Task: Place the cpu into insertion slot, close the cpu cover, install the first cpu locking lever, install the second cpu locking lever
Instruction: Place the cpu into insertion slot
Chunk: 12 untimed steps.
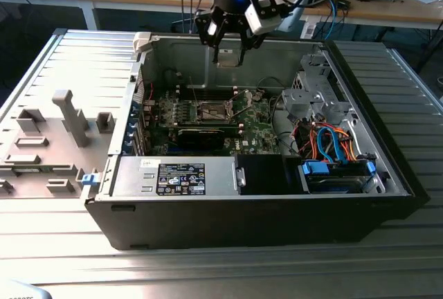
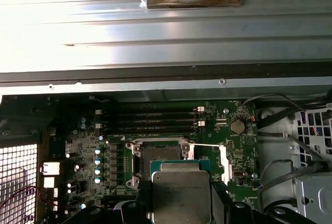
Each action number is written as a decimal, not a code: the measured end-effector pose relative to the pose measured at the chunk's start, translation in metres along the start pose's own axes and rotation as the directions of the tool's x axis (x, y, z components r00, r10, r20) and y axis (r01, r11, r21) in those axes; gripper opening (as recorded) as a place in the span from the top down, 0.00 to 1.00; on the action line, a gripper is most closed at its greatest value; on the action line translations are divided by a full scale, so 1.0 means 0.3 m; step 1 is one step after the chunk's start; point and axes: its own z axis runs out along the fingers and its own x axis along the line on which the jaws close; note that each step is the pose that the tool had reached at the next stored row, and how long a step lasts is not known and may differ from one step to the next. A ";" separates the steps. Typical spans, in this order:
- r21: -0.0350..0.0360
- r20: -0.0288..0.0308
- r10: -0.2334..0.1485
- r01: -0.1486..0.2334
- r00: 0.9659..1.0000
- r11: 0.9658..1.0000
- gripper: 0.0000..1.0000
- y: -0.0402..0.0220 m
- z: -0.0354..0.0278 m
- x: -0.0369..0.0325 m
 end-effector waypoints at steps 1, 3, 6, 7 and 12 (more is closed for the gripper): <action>0.000 0.000 0.000 0.000 1.000 1.000 0.46 0.000 0.001 0.000; 0.000 0.000 0.000 0.000 1.000 1.000 0.46 0.000 0.002 0.001; 0.000 0.000 0.000 0.000 1.000 1.000 0.46 0.000 0.003 0.002; 0.000 0.000 0.000 0.000 1.000 1.000 0.46 0.000 0.004 0.003; 0.000 0.000 0.000 0.000 1.000 1.000 0.46 -0.001 0.007 0.004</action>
